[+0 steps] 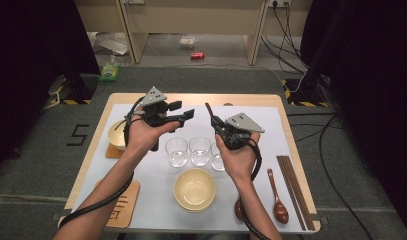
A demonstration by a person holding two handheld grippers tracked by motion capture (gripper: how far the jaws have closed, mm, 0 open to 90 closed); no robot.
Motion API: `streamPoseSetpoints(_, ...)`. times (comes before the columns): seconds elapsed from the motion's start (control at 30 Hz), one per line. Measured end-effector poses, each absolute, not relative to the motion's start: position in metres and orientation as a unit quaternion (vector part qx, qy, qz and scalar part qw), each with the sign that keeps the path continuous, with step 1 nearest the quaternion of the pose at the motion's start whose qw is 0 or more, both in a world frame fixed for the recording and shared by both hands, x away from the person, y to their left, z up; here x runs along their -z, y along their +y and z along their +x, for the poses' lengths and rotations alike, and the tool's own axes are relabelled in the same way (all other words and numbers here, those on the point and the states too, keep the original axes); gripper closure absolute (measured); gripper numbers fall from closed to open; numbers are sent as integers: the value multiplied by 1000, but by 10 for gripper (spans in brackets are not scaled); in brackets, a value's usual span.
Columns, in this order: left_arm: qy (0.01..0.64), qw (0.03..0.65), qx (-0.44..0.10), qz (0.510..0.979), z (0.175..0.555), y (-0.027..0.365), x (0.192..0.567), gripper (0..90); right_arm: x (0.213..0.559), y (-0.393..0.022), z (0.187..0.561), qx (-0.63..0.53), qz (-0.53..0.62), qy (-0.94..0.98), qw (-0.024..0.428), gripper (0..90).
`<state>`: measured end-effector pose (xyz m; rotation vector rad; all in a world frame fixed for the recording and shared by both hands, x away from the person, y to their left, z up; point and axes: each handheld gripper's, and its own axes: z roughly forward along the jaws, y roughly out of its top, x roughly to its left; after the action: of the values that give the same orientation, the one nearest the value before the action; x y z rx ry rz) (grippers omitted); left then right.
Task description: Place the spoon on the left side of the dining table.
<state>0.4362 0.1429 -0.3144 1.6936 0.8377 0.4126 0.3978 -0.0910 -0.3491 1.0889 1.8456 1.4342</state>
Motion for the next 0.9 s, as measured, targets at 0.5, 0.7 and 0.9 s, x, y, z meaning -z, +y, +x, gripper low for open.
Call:
streamPoseSetpoints(0.5,365,580,-145,714,444,117,314,477,353,-83,399,-535,401,690,277,850)
streamPoseSetpoints(0.7,381,590,-125,701,448,113,317,527,353,-81,398,-534,397,692,279,851)
streamPoseSetpoints(0.9,385,594,-103,699,451,110,320,584,353,-80,398,-537,394,691,282,851)
